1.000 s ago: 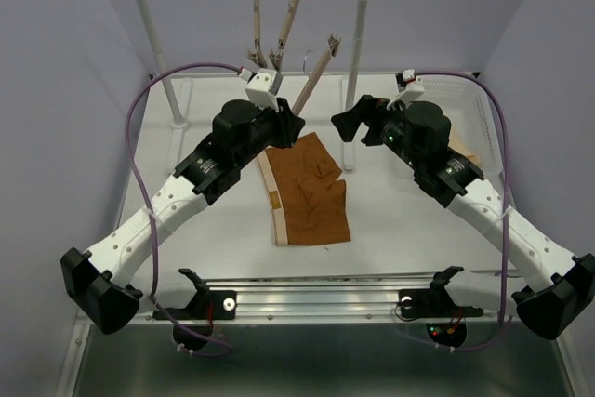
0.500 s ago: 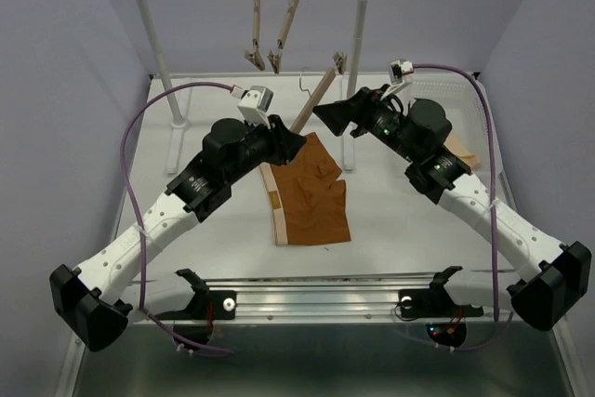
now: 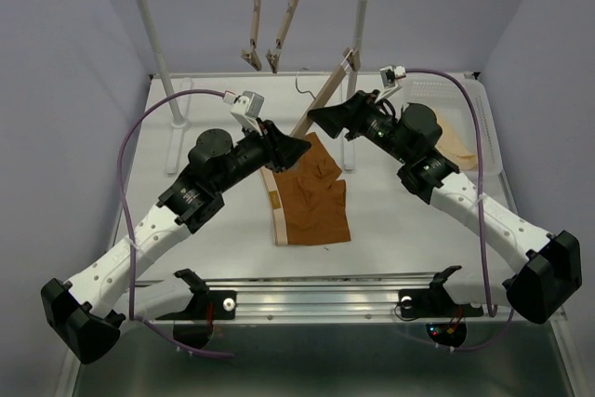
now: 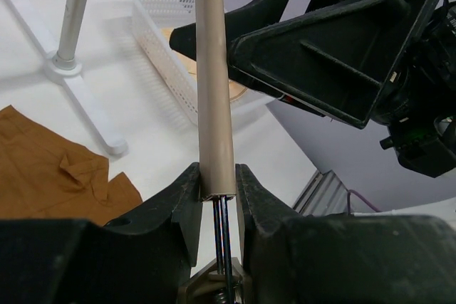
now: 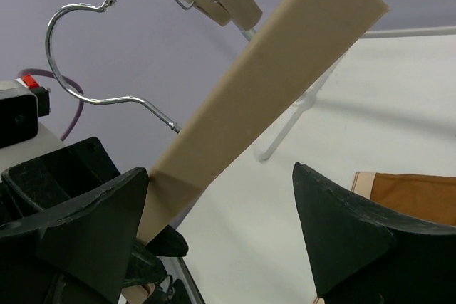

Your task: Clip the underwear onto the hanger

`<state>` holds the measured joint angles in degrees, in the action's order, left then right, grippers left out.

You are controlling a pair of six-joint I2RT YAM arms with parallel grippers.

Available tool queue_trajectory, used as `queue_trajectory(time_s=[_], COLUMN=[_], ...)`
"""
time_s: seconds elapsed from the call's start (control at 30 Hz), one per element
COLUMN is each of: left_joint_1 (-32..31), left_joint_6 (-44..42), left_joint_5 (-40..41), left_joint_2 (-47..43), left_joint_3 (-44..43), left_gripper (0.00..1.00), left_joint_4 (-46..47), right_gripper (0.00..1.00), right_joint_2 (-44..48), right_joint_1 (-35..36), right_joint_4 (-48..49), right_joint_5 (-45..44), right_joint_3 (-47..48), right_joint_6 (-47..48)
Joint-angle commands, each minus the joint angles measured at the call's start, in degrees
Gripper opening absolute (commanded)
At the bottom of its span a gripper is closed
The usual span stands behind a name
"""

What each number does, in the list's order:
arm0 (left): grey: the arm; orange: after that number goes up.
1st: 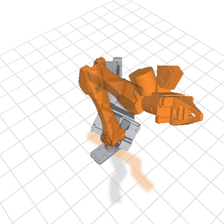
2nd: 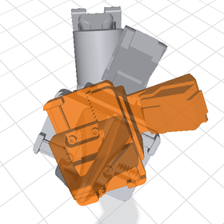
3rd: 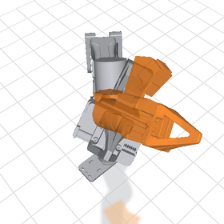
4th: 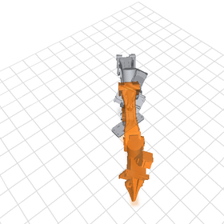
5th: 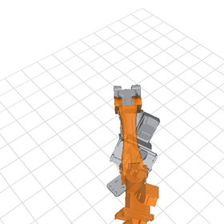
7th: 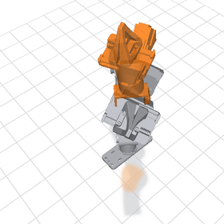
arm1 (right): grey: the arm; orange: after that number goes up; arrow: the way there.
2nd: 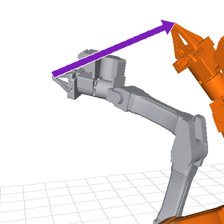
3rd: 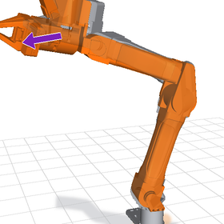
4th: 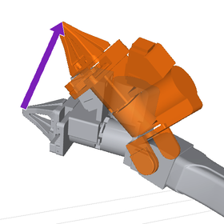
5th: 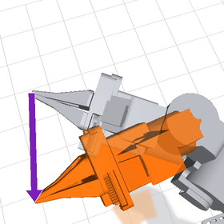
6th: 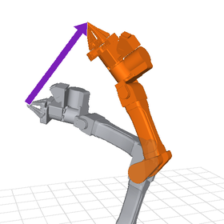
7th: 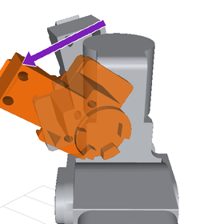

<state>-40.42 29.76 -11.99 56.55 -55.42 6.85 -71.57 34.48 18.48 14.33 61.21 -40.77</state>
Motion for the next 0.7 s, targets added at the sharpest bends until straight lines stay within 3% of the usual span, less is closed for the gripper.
queue_trajectory(time_s=[0.0,0.2,0.3,0.53,0.63,0.67], left_joint_1=[-0.27,-0.27,-0.18,-0.18,-0.27,-0.27], left_joint_6=[0.91,1.97,2.84,4.34,4.69,4.78], left_joint_5=[-3.56,-4.62,-5.85,-6.73,-6.99,-7.00], left_joint_2=[-1.27,-2.15,-2.42,-1.71,-1.45,-1.36], left_joint_3=[0.22,1.89,3.03,4.00,3.74,3.74], left_gripper=[0.00,0.00,0.00,0.00,0.18,0.19], left_joint_4=[6.42,7.91,9.67,11.34,11.25,11.43], right_gripper=[0.87,0.72,0.58,0.29,0.21,0.11], right_joint_2=[0.65,-0.67,-0.85,-1.99,-1.56,-1.38], right_joint_1=[-0.29,-0.29,-0.29,-0.29,-0.29,-0.29], right_joint_4=[10.69,15.60,20.44,21.33,21.51,21.51], right_joint_5=[5.17,8.08,10.19,15.90,16.52,16.52], right_joint_3=[-1.18,-1.79,-3.03,-1.53,-2.06,-2.23], right_joint_6=[-1.32,-2.11,-3.78,-3.43,-3.70,-3.79])
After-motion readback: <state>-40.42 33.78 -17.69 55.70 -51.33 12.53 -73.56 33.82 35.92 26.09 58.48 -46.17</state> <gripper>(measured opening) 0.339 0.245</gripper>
